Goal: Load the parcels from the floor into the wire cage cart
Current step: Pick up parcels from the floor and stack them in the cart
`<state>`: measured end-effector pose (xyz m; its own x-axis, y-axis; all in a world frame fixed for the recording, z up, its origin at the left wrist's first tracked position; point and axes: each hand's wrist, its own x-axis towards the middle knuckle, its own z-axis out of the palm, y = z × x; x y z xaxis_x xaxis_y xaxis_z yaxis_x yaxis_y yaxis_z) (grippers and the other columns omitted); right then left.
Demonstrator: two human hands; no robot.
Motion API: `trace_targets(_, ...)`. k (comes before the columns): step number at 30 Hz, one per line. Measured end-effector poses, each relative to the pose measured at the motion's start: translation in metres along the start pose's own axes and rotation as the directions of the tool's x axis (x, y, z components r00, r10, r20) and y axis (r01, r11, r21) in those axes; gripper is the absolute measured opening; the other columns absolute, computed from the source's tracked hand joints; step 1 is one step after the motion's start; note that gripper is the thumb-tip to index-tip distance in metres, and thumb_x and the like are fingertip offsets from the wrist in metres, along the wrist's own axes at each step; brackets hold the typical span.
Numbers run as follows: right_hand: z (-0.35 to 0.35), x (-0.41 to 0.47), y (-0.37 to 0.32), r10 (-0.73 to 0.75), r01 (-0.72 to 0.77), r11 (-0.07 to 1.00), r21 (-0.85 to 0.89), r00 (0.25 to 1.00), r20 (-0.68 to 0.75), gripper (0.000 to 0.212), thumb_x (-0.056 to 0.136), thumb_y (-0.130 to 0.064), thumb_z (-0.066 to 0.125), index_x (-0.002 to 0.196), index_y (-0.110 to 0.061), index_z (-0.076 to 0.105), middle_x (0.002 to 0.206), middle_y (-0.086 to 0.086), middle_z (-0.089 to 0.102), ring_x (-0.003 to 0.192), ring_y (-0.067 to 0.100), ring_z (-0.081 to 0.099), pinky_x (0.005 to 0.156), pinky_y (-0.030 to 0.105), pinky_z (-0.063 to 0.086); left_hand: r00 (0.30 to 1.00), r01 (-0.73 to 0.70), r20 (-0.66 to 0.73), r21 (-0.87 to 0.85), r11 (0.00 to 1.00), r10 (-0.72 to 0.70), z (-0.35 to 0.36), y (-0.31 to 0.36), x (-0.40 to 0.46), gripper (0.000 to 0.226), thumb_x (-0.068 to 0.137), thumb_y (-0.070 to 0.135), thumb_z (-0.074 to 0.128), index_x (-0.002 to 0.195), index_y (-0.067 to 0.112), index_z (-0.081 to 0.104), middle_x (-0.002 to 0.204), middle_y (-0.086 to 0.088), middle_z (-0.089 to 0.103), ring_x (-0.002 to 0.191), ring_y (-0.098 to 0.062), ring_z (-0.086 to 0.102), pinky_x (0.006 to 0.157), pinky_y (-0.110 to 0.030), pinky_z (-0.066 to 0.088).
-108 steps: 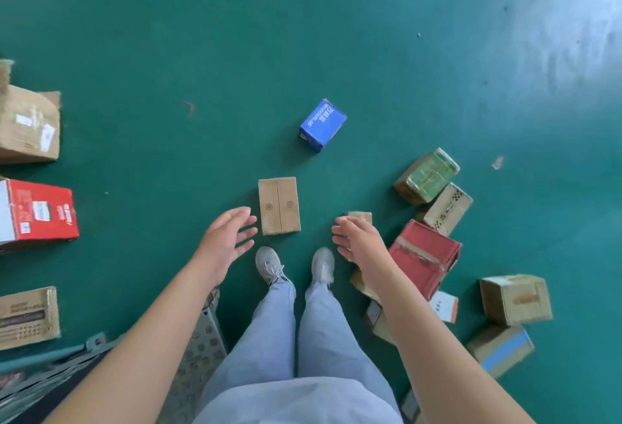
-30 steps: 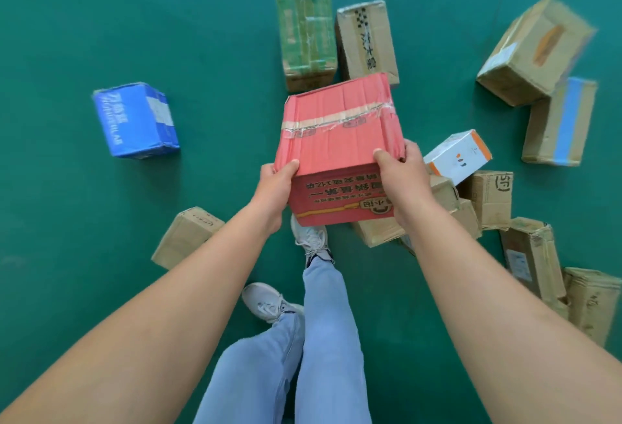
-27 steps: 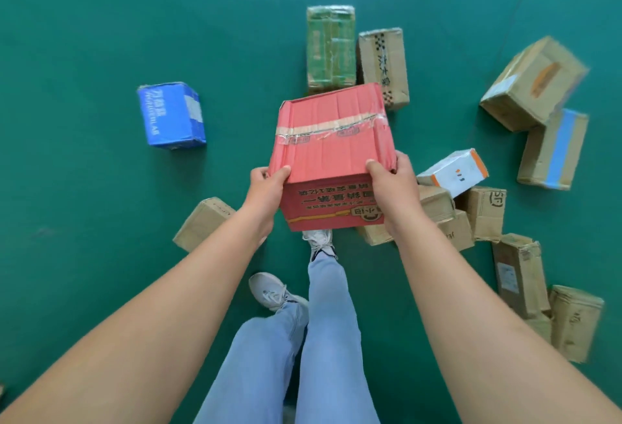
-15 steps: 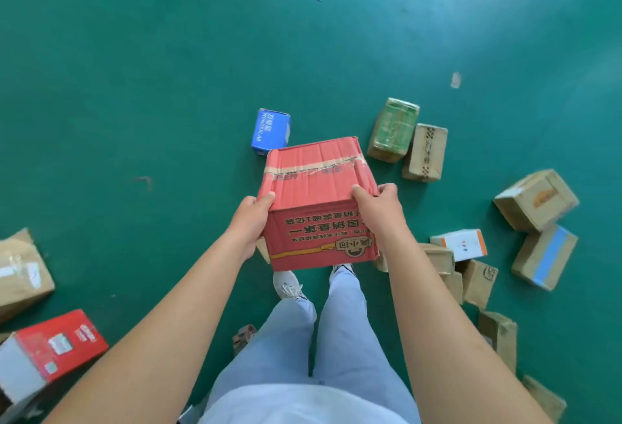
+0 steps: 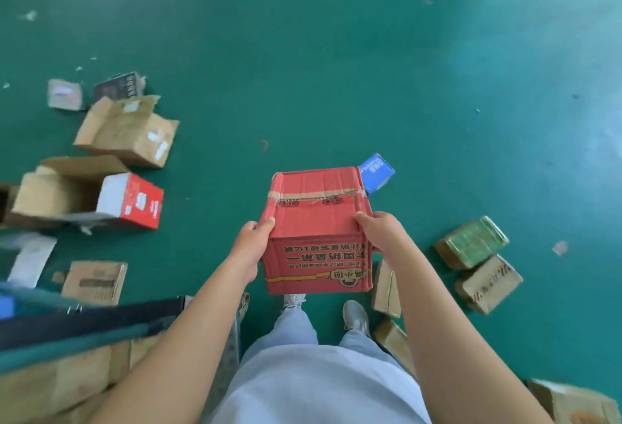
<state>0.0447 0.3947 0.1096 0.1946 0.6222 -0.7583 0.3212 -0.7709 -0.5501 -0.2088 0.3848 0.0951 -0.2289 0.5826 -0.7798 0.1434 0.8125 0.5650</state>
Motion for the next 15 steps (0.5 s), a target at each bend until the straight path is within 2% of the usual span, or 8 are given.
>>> trace_targets(4,0.01,-0.019,-0.001,-0.07,0.101,0.978,-0.184,0.983,0.168,0.033,0.102,-0.042,0.053,0.106,-0.013,0.066,0.101,0.009,0.073,0.095,0.026,0.07,0.091,0.046,0.057,0.992,0.013,-0.12,-0.19,0.982,-0.036,-0.01,-0.047,-0.051,0.03,0.106,0.04,0.052,0.114,0.012,0.058,0.108,-0.011,0.072,0.097,-0.027,0.068,0.078,-0.039,0.05)
trace_targets(8,0.028,-0.042,0.002,-0.107,0.214,0.899,-0.383,0.954,0.281,0.033,0.103,-0.039,0.051,0.109,-0.01,0.067,0.095,0.008,0.07,0.086,0.024,0.064,0.082,0.038,0.053,0.971,0.043,-0.205,-0.348,0.937,-0.121,-0.016,-0.097,-0.095,0.028,0.105,0.038,0.053,0.112,0.012,0.061,0.105,-0.012,0.073,0.095,-0.028,0.07,0.078,-0.04,0.053)
trace_targets(11,0.058,-0.07,0.002,-0.149,0.341,0.764,-0.548,0.919,0.365,0.031,0.101,-0.038,0.049,0.108,-0.012,0.063,0.086,0.004,0.063,0.077,0.02,0.056,0.072,0.033,0.046,0.938,0.064,-0.272,-0.476,0.877,-0.216,-0.031,-0.146,-0.126,0.034,0.104,0.042,0.055,0.116,0.011,0.063,0.103,-0.012,0.076,0.093,-0.03,0.074,0.078,-0.041,0.056)
trace_targets(13,0.069,-0.07,0.005,-0.149,0.37,0.678,-0.636,0.915,0.374,0.041,0.096,-0.046,0.048,0.107,-0.009,0.062,0.085,0.004,0.067,0.074,0.019,0.061,0.074,0.033,0.053,0.928,0.077,-0.277,-0.514,0.855,-0.25,-0.034,-0.16,-0.135,0.032,0.104,0.04,0.056,0.117,0.012,0.065,0.101,-0.012,0.077,0.09,-0.03,0.075,0.071,-0.037,0.055)
trace_targets(15,0.098,-0.088,0.012,-0.112,0.426,0.566,-0.706,0.888,0.445,0.04,0.1,-0.044,0.045,0.096,-0.008,0.062,0.079,0.003,0.065,0.069,0.019,0.06,0.072,0.032,0.054,0.907,0.069,-0.302,-0.58,0.812,-0.293,-0.045,-0.189,-0.159,0.025,0.106,0.035,0.054,0.115,0.015,0.066,0.101,-0.012,0.076,0.088,-0.029,0.074,0.066,-0.034,0.052)
